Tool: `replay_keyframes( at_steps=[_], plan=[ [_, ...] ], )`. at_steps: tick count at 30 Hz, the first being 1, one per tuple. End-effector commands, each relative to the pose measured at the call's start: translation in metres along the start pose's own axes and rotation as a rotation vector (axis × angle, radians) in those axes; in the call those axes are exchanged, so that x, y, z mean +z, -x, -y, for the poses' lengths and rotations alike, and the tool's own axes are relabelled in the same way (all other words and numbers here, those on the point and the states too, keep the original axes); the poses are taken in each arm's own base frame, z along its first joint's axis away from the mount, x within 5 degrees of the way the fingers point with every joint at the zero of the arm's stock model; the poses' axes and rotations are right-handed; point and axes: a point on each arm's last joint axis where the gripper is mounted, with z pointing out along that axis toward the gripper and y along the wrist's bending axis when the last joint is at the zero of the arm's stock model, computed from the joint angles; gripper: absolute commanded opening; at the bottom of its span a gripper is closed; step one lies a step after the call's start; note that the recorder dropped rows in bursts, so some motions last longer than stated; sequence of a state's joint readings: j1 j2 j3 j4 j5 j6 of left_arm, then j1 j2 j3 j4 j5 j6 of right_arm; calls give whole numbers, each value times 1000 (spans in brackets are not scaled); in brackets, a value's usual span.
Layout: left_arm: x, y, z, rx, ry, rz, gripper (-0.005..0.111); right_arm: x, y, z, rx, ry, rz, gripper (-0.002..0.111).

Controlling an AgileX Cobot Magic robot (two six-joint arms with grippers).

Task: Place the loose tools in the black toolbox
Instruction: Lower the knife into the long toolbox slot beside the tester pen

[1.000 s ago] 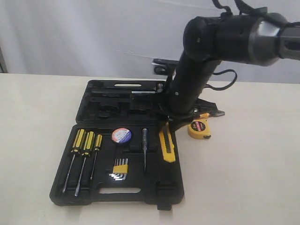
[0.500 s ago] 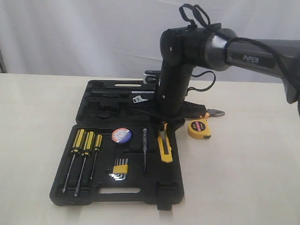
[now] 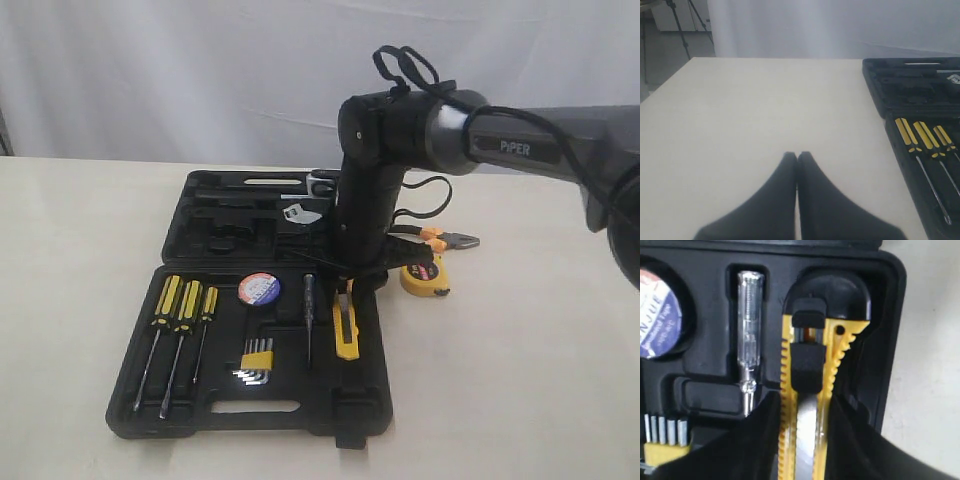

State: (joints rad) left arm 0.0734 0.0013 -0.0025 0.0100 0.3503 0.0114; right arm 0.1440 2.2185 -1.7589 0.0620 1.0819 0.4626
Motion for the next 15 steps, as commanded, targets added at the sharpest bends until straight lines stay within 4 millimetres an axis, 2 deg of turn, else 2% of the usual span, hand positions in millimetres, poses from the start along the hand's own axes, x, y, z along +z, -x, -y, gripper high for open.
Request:
replay_keyframes(
  at_steps=[1, 7, 12, 15],
  plan=[
    [0, 0, 1, -12, -8, 7, 0, 10, -1, 2, -4, -23, -19, -1],
    [0, 0, 1, -12, -8, 7, 0, 12, 1, 6, -27, -63, -2, -1],
    [0, 0, 1, -12, -8, 7, 0, 30, -1, 6, -17, -70, -51, 0],
    [0, 0, 1, -12, -8, 7, 0, 32, 0, 5, -20, -56, -44, 0]
  ],
)
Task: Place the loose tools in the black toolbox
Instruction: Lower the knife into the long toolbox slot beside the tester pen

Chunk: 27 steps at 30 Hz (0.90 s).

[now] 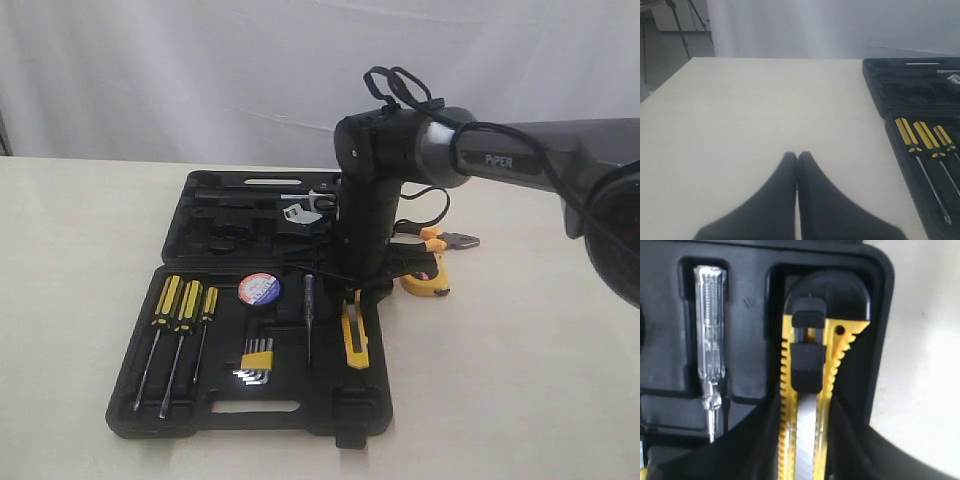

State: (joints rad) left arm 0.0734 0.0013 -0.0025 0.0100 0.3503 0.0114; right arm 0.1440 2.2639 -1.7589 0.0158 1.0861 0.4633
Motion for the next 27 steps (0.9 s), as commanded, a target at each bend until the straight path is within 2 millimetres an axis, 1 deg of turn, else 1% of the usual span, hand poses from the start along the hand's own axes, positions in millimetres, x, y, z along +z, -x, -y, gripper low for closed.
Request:
replay_keyframes(
  at_steps=[1, 8, 9, 12, 16, 18, 20, 27],
  plan=[
    [0, 0, 1, -12, -8, 7, 0, 11, 0, -1, -1, 5, -15, 0],
    [0, 0, 1, -12, -8, 7, 0, 11, 0, -6, -19, 59, -15, 0],
    [0, 0, 1, -12, -8, 7, 0, 11, 0, -6, -29, 59, -14, 2],
    [0, 0, 1, -12, -8, 7, 0, 11, -1, -6, -33, 57, -21, 16],
    [0, 0, 1, -12, -8, 7, 0, 11, 0, -5, -32, 55, -22, 47],
    [0, 0, 1, -12, -8, 7, 0, 11, 0, -4, -33, 52, -22, 56],
    [0, 0, 1, -12, -8, 7, 0, 11, -1, -4, -33, 52, -23, 59],
    [0, 0, 1, -12, -8, 7, 0, 9, -1, -3, -36, 43, -30, 59]
  ],
)
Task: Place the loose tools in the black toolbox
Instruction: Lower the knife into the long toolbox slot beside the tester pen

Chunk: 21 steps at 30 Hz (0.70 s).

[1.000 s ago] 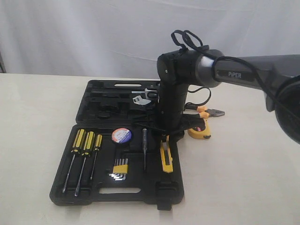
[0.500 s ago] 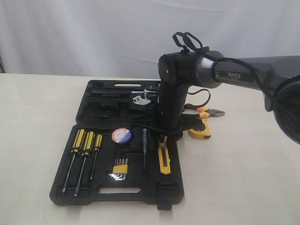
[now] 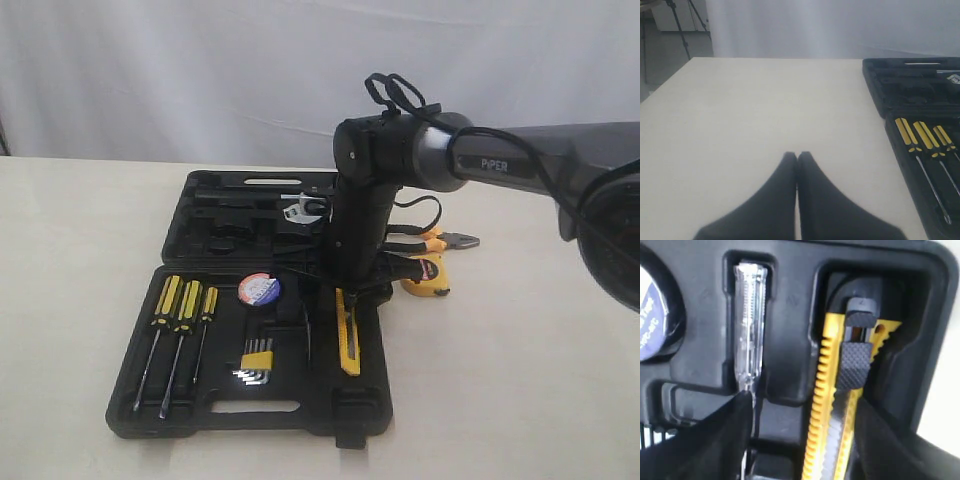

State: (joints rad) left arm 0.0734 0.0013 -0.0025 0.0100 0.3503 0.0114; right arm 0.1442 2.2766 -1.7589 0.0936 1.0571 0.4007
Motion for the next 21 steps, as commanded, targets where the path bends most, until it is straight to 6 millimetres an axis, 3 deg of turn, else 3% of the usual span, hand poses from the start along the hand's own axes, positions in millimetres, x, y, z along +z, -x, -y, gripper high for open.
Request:
replay_keyframes(
  at_steps=[1, 8, 13, 15, 21],
  plan=[
    [0, 0, 1, -12, -8, 7, 0, 2, -1, 4, -12, -26, -16, 59],
    [0, 0, 1, -12, -8, 7, 0, -27, -2, 3, -28, -24, 39, 57],
    [0, 0, 1, -12, -8, 7, 0, -56, -4, 8, -85, -73, 85, 23],
    [0, 0, 1, -12, -8, 7, 0, -63, -11, 9, -160, -76, 31, 0],
    [0, 0, 1, -12, -8, 7, 0, -58, -20, 4, -240, 1, -48, 0]
  ],
)
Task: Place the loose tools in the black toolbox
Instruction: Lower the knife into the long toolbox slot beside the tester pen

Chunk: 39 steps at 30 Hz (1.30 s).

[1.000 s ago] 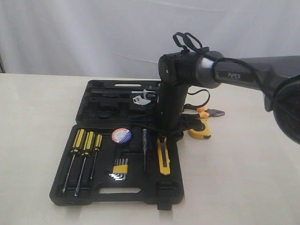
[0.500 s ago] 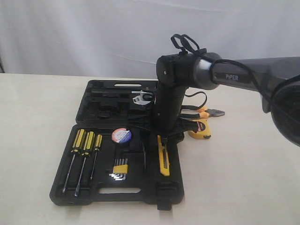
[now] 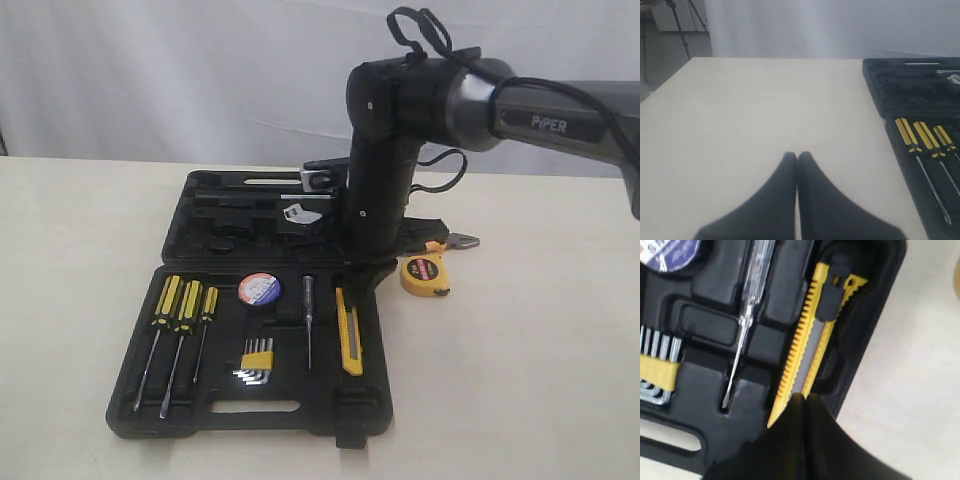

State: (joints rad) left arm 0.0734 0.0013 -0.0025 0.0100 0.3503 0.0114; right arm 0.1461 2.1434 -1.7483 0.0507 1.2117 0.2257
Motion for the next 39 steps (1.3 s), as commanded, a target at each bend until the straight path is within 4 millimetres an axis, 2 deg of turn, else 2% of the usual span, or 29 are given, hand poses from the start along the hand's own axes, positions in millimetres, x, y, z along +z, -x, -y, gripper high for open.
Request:
replay_keyframes(
  at_steps=[1, 9, 17, 33, 39],
  plan=[
    [0, 0, 1, -12, -8, 7, 0, 0, -5, -3, -47, 61, -28, 0],
    [0, 0, 1, -12, -8, 7, 0, 18, -4, -5, -95, 85, -76, 0],
    [0, 0, 1, -12, -8, 7, 0, 51, 2, -4, -87, 73, -86, 0],
    [0, 0, 1, -12, -8, 7, 0, 53, 5, -3, -96, 55, -64, 0],
    [0, 0, 1, -12, -8, 7, 0, 64, 4, -2, -93, 51, -98, 0]
  ],
)
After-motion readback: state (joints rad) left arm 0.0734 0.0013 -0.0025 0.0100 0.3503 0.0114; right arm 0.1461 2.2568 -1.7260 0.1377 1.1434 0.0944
